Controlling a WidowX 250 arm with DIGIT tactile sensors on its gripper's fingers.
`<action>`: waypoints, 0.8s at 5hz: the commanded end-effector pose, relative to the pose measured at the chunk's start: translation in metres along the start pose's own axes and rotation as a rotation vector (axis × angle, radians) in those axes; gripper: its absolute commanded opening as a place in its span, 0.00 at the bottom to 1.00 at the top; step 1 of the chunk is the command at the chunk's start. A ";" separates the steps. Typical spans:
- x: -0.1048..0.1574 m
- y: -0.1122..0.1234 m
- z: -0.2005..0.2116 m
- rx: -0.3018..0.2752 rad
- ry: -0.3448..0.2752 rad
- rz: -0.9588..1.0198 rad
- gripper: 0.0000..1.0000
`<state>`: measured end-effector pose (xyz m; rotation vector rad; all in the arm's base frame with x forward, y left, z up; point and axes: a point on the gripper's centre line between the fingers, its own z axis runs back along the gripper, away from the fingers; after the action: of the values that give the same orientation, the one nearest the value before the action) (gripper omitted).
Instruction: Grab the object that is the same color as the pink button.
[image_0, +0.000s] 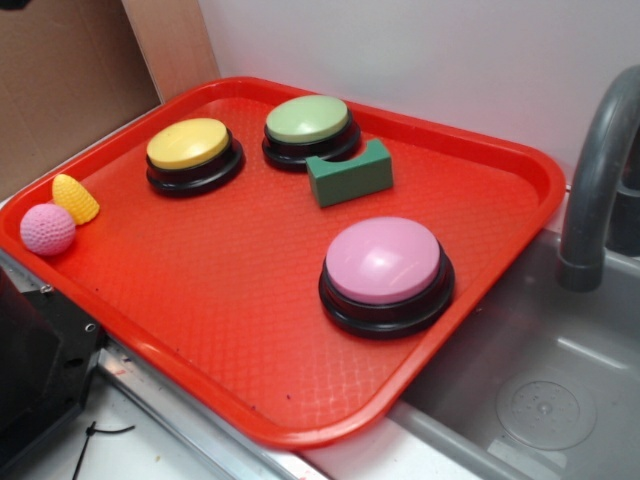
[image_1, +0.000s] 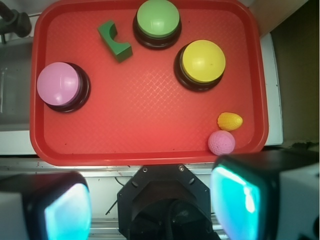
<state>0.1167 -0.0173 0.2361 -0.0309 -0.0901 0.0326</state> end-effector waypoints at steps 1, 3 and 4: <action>0.000 0.000 0.000 0.000 0.000 0.000 1.00; -0.018 0.026 -0.035 -0.061 -0.060 0.200 1.00; -0.020 0.039 -0.055 -0.023 -0.061 0.295 1.00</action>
<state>0.0984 0.0194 0.1742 -0.0671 -0.1380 0.3289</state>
